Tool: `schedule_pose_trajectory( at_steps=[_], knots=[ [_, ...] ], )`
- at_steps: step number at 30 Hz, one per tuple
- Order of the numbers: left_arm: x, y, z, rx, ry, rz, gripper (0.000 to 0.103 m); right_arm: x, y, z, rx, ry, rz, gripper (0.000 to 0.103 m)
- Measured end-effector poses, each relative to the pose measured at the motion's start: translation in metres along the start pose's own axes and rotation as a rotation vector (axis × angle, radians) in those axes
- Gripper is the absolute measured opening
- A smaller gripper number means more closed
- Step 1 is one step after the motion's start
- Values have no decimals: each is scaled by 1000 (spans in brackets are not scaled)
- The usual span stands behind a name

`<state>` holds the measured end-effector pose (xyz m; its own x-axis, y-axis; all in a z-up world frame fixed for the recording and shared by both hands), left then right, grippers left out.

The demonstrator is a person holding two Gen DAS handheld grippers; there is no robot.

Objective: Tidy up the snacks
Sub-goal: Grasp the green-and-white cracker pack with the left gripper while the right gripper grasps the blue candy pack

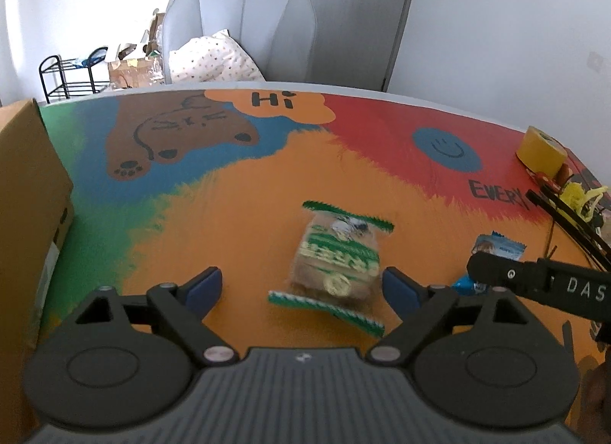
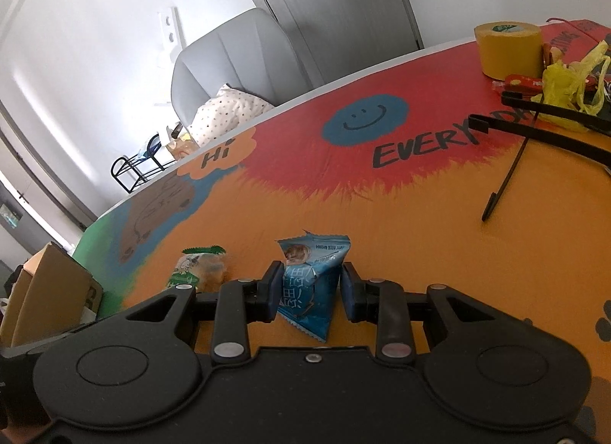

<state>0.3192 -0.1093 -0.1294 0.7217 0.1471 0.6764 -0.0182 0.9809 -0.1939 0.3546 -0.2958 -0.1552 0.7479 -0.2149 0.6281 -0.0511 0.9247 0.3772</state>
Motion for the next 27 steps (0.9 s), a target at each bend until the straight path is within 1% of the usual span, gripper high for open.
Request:
schedule_pose_trajectory(
  at_steps=[5,9,11,12,13,14,16,17,18,19,20,21,23,27],
  knots=[
    [4,-1,1,-37,-42,-17,88,1,0,-2,-4,-1,0,30],
    [7,-7,-4,-49,-51,-48,87,1,1,-2,-8,-6,7,31],
    [7,-8,-7,-59,-46,-52,83,0,3,-2,-14,-8,20,32],
    [7,-9,-8,-66,-40,-52,79,0,4,-3,-19,-10,29,32],
    [6,-10,-11,-71,-33,-52,76,-1,6,-3,-21,-12,39,33],
    [5,-11,-10,-62,-42,-65,73,-1,8,-3,-23,-13,50,36],
    [3,-13,-10,-50,-47,-84,60,-1,12,-3,-34,-16,71,40],
    [3,-13,-10,-44,-49,-88,57,-2,15,-4,-41,-20,83,40],
    [3,-12,-10,-42,-50,-91,50,-2,16,-4,-48,-24,93,41],
    [3,-11,-9,-40,-50,-89,48,-3,18,-5,-55,-28,106,39],
    [3,-9,-8,-45,-49,-81,47,-3,20,-5,-70,-32,122,33],
    [3,-7,-7,-49,-47,-72,47,-3,22,-5,-70,-30,137,29],
    [2,-4,-3,-48,-46,-59,47,-4,23,-3,-50,-21,130,28],
    [2,2,7,-57,-59,-44,47,-4,29,9,-53,-44,141,27]
  ],
)
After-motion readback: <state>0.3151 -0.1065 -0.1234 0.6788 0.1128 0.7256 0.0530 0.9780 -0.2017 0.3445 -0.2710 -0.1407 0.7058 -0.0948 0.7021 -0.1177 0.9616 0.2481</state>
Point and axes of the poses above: each gripper's, at about its wrist camera, not at the fingertips, and z roughly against the way its jaws point, y to its left, x to its top, the point moved 3 cm from there along -z, roughly the way its jaws point, and after that the axes turned 6 degrees about -x, right-handed, at the moved point
